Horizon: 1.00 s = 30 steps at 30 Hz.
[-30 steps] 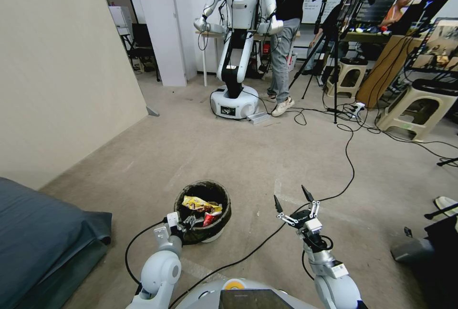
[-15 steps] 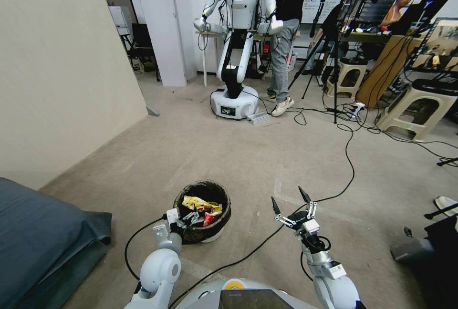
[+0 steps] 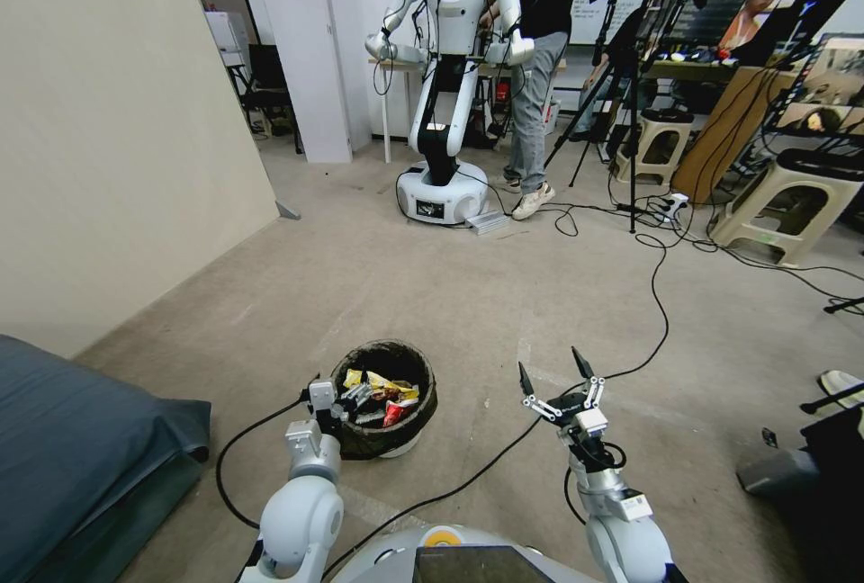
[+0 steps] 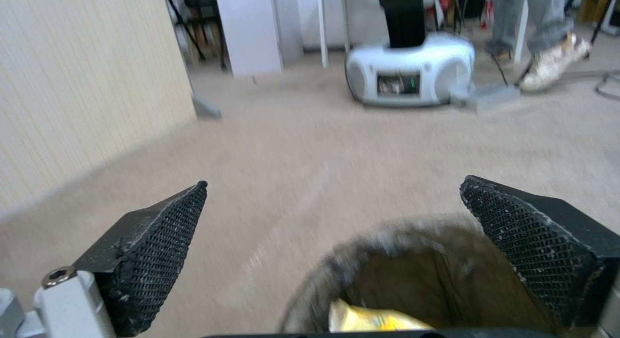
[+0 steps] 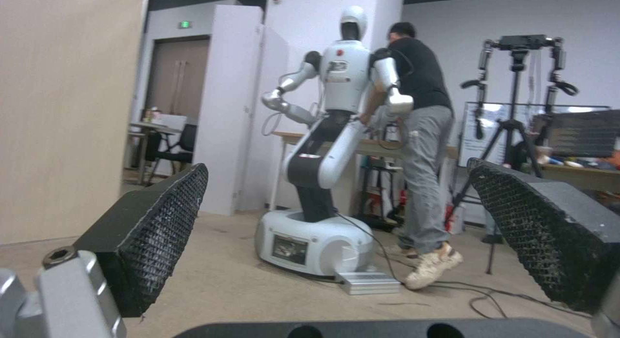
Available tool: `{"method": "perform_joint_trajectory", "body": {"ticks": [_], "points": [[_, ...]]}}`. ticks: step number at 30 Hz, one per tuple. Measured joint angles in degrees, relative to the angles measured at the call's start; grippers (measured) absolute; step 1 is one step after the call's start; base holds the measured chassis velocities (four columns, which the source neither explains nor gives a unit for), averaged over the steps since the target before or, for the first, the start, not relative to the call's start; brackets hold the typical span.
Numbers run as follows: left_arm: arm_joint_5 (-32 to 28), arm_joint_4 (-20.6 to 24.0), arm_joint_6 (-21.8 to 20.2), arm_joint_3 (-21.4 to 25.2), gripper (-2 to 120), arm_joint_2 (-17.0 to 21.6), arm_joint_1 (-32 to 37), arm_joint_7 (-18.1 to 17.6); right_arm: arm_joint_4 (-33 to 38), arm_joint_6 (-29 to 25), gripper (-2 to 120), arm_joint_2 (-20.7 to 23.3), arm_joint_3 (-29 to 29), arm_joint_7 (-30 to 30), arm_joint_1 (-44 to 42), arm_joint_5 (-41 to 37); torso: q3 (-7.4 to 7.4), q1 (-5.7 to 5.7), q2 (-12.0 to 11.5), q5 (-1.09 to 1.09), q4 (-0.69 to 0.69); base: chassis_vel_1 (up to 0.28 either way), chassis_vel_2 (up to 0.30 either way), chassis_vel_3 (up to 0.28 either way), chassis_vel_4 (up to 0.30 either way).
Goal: Pick up the trash bin, then pick up the garbage from the floor and place it into the trash bin.
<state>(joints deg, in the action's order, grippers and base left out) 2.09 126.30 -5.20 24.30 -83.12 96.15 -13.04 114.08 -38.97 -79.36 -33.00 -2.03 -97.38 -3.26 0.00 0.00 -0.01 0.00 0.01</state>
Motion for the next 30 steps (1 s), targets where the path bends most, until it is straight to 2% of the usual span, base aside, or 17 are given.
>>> {"method": "perform_joint_trajectory", "body": {"ticks": [2,3,5,9,11,15,30], "points": [[3.1,0.8,3.5,0.1,100,-0.5,1.1,0.0,0.1,0.5,100,-0.6,0.1,2.6,0.1,0.6,0.00,0.00,0.0,0.01,0.00,0.000,0.000,0.000,0.000],[3.1,0.8,3.5,0.1,100,-0.5,1.1,0.0,0.1,0.5,100,-0.6,0.1,2.6,0.1,0.6,0.00,0.00,0.0,0.01,0.00,0.000,0.000,0.000,0.000],[5.7,1.0,6.2,0.4,100,-0.9,1.8,0.0,0.2,0.7,100,-1.1,0.1,3.6,0.2,0.9,0.00,0.00,0.0,0.00,0.00,0.000,0.000,0.000,0.000],[6.8,1.0,7.6,0.5,100,-1.0,2.1,0.2,0.3,0.9,100,-1.4,0.2,4.0,0.2,1.0,0.00,0.00,0.0,0.00,0.00,0.000,0.000,0.000,0.000],[7.9,-0.1,10.5,0.8,100,-1.1,2.2,2.4,0.4,1.0,100,-2.0,0.2,4.2,0.2,1.3,0.00,0.00,0.0,0.00,-0.01,0.000,0.000,0.000,0.000],[8.1,-0.3,11.3,0.8,100,-1.2,2.4,3.5,0.4,1.1,100,-2.2,0.2,4.3,0.2,1.7,0.00,0.00,0.0,0.00,-0.01,0.000,0.000,0.000,0.000],[7.9,-0.4,11.3,0.8,100,-1.1,2.4,3.6,0.4,1.2,100,-2.2,0.2,4.3,0.0,1.9,0.00,0.00,0.0,0.00,-0.01,0.000,0.000,0.000,0.000]]}}
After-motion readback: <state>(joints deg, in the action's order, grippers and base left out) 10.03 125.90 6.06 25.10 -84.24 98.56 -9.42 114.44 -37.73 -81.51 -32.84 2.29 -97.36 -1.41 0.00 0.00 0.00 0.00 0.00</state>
